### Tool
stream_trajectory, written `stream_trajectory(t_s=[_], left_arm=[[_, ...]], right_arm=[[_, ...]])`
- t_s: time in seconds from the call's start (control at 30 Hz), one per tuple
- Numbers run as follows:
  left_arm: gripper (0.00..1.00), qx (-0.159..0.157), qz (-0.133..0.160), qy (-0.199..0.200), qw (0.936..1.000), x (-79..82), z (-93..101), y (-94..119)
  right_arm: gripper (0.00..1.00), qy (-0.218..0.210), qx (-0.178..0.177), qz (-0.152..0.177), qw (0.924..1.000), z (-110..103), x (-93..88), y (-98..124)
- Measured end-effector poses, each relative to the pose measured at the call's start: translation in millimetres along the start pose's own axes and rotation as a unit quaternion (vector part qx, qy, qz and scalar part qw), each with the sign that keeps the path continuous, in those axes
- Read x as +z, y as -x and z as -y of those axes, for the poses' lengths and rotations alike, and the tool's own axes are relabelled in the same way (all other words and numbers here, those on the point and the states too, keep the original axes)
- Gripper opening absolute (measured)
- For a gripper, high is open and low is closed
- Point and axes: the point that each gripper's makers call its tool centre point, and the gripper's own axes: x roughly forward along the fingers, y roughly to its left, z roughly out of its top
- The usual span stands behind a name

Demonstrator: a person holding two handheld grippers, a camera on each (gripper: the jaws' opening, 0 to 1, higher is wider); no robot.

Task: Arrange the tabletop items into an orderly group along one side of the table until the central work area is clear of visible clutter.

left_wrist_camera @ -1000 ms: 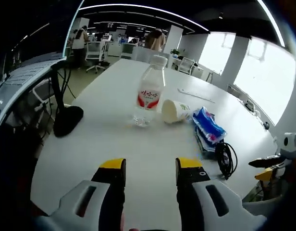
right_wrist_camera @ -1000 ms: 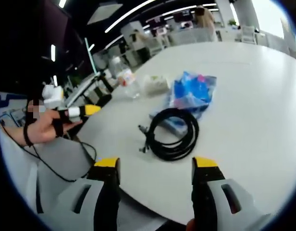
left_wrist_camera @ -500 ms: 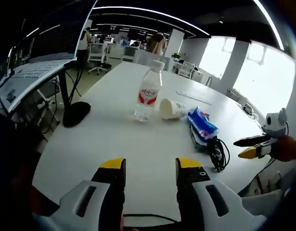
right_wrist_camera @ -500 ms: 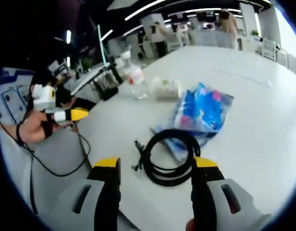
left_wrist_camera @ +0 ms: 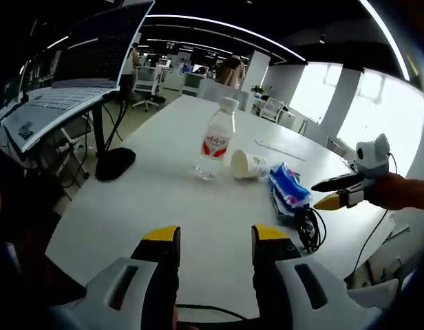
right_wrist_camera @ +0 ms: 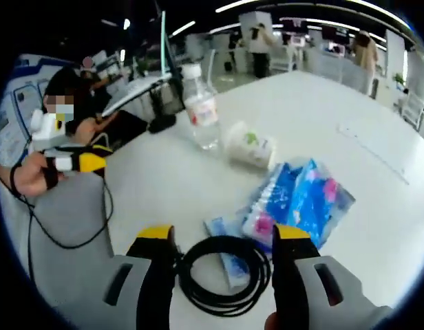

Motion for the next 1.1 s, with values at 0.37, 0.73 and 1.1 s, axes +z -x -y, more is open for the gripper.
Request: stream_trajectory(t_s=[0.37,0.73,1.1], left_arm=[[0.41,-0.007,0.000,0.014,0.9999,-4.1,1.8,4],[0.41,-0.004,-0.005,-0.016,0.9999,-5.7,4.2,8],[0.41,0.001,-0.008,-0.005,1.0000,-8.3,1.5,10]], right_arm=[[0.52,0.052,0.017,-0.042,0.9976,9,14.1,-30],[0.50,0.092,0.018,-0.056,0.9940,19,38.5,-55],[0.45,0.134,0.011,-0.064,0.9889,35,59.9,-77]])
